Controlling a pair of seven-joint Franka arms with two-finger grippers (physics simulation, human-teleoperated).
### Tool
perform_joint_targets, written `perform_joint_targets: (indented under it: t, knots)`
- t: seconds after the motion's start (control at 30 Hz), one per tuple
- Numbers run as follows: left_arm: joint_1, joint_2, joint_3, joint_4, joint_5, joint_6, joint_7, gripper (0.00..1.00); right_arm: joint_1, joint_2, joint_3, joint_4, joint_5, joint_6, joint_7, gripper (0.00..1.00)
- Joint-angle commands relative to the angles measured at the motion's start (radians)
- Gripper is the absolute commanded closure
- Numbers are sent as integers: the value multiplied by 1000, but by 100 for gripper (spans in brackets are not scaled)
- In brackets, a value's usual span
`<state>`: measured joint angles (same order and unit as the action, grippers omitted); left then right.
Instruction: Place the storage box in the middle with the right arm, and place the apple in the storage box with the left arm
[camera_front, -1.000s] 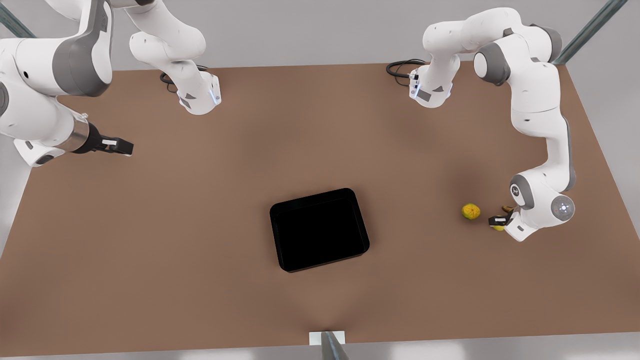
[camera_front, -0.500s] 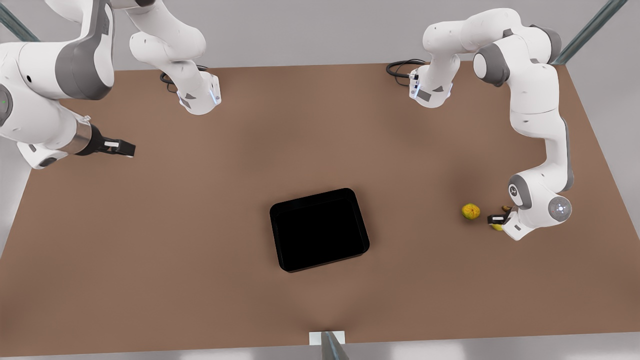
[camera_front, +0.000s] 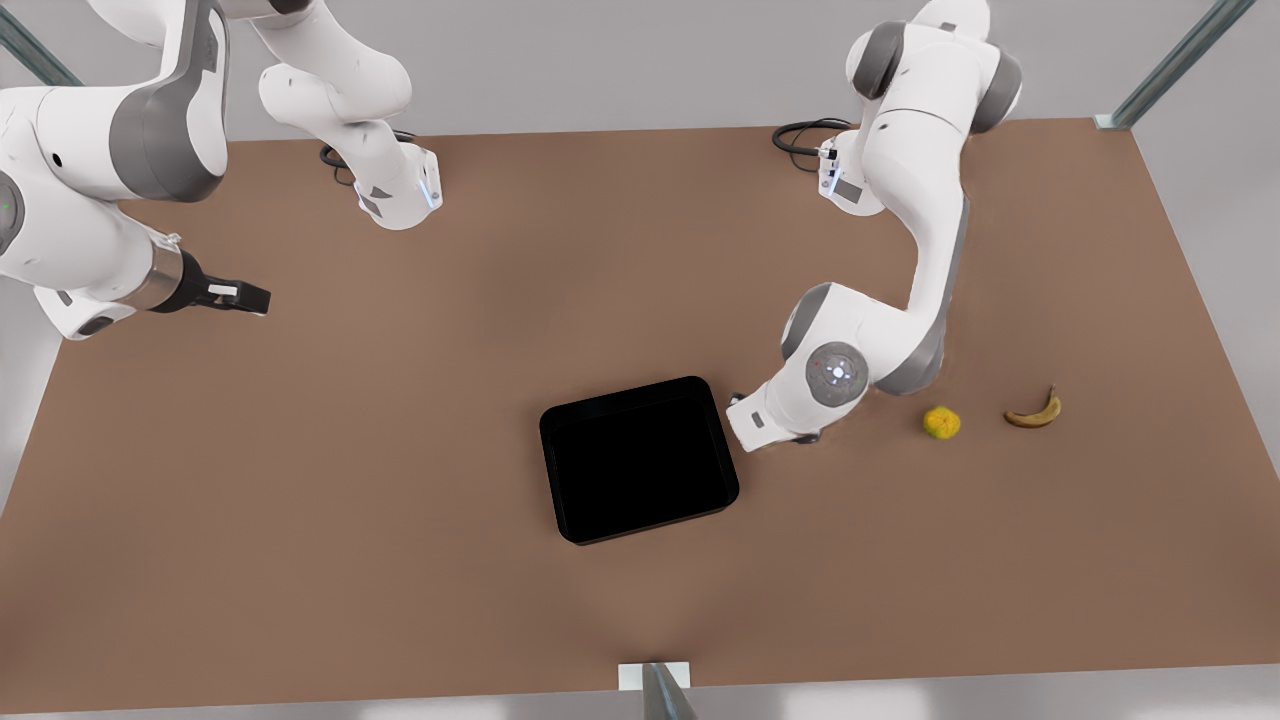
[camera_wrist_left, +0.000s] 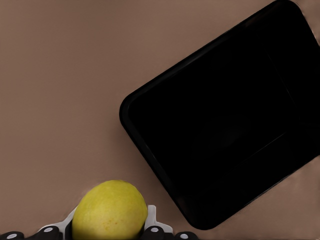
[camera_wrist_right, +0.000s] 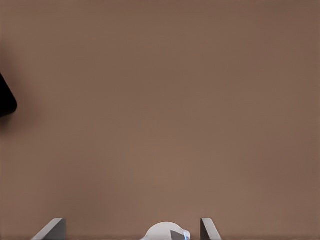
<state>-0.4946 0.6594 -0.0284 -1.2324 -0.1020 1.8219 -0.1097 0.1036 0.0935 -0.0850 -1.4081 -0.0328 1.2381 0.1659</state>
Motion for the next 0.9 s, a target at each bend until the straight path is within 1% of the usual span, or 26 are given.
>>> perform_joint_targets:
  t: [0.0, 0.07, 0.13, 0.17, 0.2, 0.27, 0.33, 0.37, 0.43, 0.47, 0.5, 0.53, 0.57, 0.6, 0.63, 0.67, 0.87]
  knots:
    - [-62, 75, -8, 109, -13, -112, -976, 53, 1, -1, -1, 0, 1, 0, 0, 0]
    - [-107, 118, -7, 119, -10, 37, -1035, 53, 1, -1, 1, 1, 1, 0, 0, 0]
    - [-111, 158, -7, 125, -7, 162, -1058, 53, 1, 0, -1, 1, 1, 1, 0, 0]
    - [-111, 163, -7, 123, -7, 183, -1059, 48, 1, 2, -1, 0, 1, 3, 0, 0]
    - [-111, 166, -7, 122, -7, 185, -1056, 0, 1, 9, -1, 3, -1, 3, 1, 0]
    - [-111, 167, -7, 114, -7, 185, -1058, 0, -5, 49, -1, 17, -1, 0, 0, 0]
    - [-111, 157, -4, 113, -4, 171, -1038, 0, -2, 58, -1, 17, -1, 0, 1, 0]
    - [-98, 123, 5, 113, -7, 90, -952, 0, -5, 58, -1, 15, -1, -2, 1, 0]
    - [-6, 10, 74, 114, -10, -314, -495, 0, -7, 58, -1, 17, -1, -3, 1, 0]
    - [44, -55, 153, 122, -2, -515, -236, 0, -4, 61, -1, 15, -1, -3, 1, 0]
    - [42, -107, 251, 123, -4, -602, -150, 0, -4, 63, -2, 15, -2, -3, 1, 0]
    - [44, -162, 300, 123, -4, -647, -134, 0, -5, 66, -2, 15, -1, -3, 1, 0]
    - [95, -233, 302, 122, -11, -664, -125, 0, -2, 66, -1, 15, -1, -3, 1, 0]
    - [186, -303, 228, 87, 1, -655, -29, 0, -2, 66, -1, 15, -1, -3, 1, 0]
    - [271, -391, 154, 15, 71, -612, 133, 0, -2, 68, -1, 15, -1, -2, 3, 0]
    - [286, -435, 125, -19, 111, -582, 145, 0, -1, 68, -2, 15, -1, -2, 3, 0]
    - [284, -412, 125, -9, 108, -618, 147, 0, -1, 74, -2, 15, -1, -2, 3, 0]
